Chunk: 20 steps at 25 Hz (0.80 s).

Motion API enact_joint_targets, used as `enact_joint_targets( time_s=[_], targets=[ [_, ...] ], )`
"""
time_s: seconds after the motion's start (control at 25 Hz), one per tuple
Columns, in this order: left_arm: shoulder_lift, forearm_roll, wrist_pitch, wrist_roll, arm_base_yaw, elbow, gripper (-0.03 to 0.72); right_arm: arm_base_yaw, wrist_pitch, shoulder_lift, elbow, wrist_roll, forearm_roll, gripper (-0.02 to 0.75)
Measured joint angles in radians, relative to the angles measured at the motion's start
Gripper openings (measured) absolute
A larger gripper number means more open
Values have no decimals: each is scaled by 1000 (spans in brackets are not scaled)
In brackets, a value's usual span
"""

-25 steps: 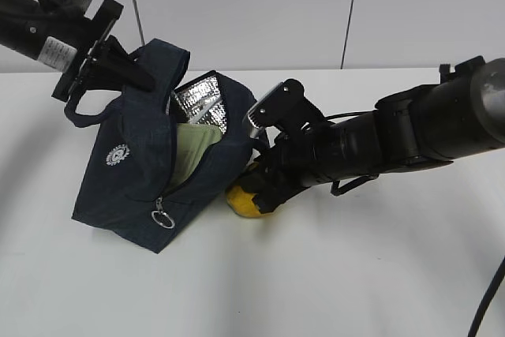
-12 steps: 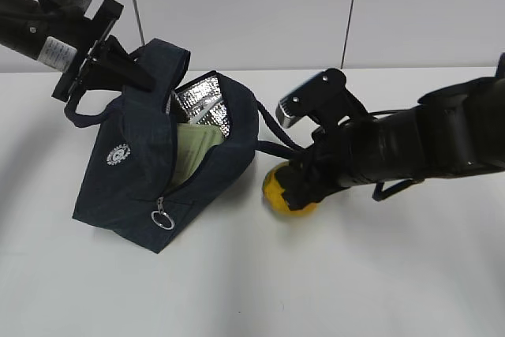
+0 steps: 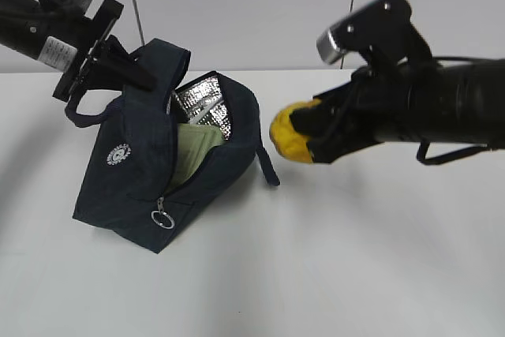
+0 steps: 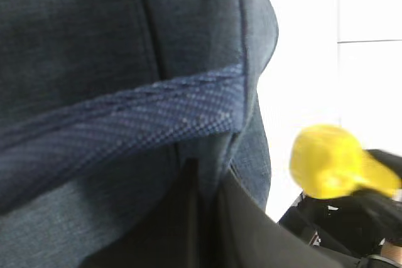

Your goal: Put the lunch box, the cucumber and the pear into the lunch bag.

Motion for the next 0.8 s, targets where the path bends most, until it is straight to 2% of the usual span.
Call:
enact_joint_targets(
  time_s=[0.16, 0.52, 0.72, 0.8],
  targets=[
    [0, -17, 0, 0, 0, 0, 2, 0, 58, 18, -111, 19, 0, 290],
    [0, -26, 0, 0, 0, 0, 2, 0, 138, 348, -423, 125, 0, 290],
    [0, -28, 0, 0, 0, 0, 2, 0, 244, 476, -525, 225, -10, 292],
    [0, -28, 0, 0, 0, 0, 2, 0, 262, 493, -535, 252, -22, 321]
  ],
)
